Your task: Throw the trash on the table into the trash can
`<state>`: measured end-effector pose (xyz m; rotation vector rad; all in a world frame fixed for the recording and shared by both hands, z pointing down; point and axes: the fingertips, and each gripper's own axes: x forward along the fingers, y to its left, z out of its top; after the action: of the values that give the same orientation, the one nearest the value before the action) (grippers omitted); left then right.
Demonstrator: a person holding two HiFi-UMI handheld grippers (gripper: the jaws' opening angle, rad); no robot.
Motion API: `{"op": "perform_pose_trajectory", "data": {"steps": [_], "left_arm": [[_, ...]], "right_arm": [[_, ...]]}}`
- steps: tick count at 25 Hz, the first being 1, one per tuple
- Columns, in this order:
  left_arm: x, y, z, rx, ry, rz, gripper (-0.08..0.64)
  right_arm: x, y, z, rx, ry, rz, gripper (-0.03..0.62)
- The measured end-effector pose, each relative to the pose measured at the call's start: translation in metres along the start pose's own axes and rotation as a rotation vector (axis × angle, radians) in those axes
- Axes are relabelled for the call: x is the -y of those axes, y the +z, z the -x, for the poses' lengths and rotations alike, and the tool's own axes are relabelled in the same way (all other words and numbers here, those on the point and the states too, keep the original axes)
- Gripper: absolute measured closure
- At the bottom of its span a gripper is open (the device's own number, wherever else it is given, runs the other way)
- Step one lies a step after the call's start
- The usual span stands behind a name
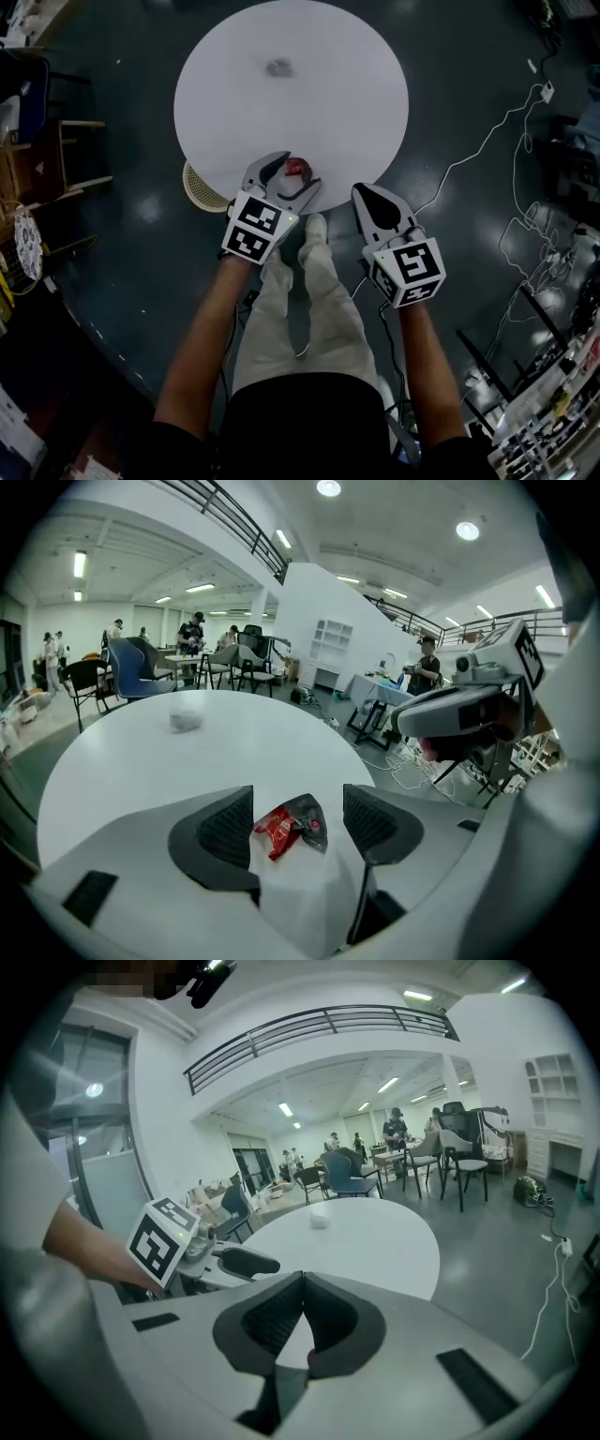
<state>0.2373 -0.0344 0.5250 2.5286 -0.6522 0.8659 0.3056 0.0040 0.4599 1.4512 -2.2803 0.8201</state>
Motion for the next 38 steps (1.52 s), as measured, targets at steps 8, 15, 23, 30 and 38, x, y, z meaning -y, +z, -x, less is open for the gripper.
{"op": "perform_pose_trajectory", "data": {"steps": [8, 15, 23, 30, 38], "left_arm": [[-0.004, -0.02, -0.025, -0.09, 0.066, -0.014, 0.258], [-0.005, -0.021, -0.027, -0.116, 0.08, -0.004, 0.281], [-0.007, -0.02, -0.026, -0.13, 0.094, -0.01, 0.381], [-0.005, -0.015, -0.024, -0.121, 0.098, -0.016, 0.403], [-0.006, 0.001, -0.015, -0.099, 0.104, -0.011, 0.405]], "right_arm": [[0.017, -0.008, -0.004, -0.015, 0.011, -0.015, 0.577], [0.023, -0.011, -0.003, -0.029, 0.021, -0.015, 0.577], [0.024, -0.013, -0.005, -0.037, 0.038, -0.017, 0.577], [0.025, -0.013, -0.005, -0.04, 0.044, -0.016, 0.577], [0.021, -0.004, -0.004, -0.043, 0.056, 0.002, 0.577]]}}
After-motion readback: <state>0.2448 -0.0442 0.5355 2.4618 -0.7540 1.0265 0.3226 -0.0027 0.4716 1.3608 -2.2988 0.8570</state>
